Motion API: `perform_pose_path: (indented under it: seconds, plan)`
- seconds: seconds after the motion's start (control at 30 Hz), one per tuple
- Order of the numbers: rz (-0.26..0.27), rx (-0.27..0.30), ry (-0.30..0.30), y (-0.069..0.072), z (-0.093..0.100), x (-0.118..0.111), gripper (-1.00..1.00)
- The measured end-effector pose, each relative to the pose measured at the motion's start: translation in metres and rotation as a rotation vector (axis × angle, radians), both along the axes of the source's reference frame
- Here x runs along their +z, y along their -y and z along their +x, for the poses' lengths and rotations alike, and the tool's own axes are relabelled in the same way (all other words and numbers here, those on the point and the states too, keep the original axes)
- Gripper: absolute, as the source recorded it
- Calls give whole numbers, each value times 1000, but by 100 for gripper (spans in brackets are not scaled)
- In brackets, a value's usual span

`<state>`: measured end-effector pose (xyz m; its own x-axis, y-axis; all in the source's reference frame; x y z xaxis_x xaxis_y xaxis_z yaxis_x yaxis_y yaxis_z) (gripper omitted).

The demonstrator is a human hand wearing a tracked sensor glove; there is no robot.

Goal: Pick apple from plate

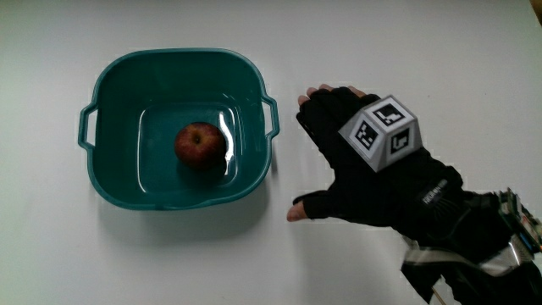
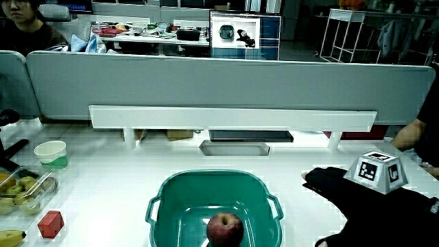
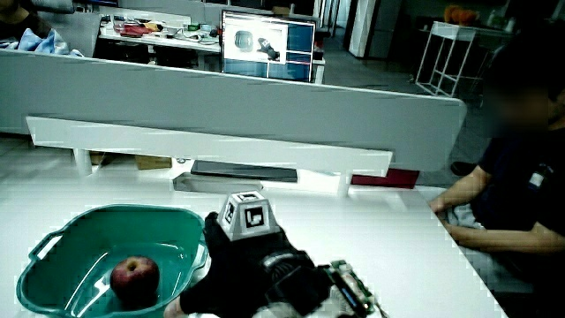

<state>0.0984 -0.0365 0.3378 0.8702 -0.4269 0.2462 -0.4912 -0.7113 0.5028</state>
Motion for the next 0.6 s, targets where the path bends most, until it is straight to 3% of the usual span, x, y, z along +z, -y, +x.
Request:
perform_pose_path:
  seconds: [0.03, 0.13, 0.2, 0.23, 0.37, 0.43, 0.47, 0.53, 0.57, 0.6]
  plan:
    - [-23, -14, 10, 2, -4, 0, 0]
    - [-16, 20, 1, 10, -12, 8, 0]
    - [-19, 13, 8, 16, -20, 8, 0]
    - [3, 17, -2, 18, -23, 10, 0]
    - [-73, -4, 39, 28, -39, 12, 0]
    - [-56, 16, 27, 32, -45, 18, 0]
    - [-76, 37, 0, 35, -47, 28, 0]
    - [-233, -2, 60, 39, -57, 32, 0]
    - [-102, 16, 35, 41, -59, 32, 0]
    - [-115, 10, 45, 43, -63, 33, 0]
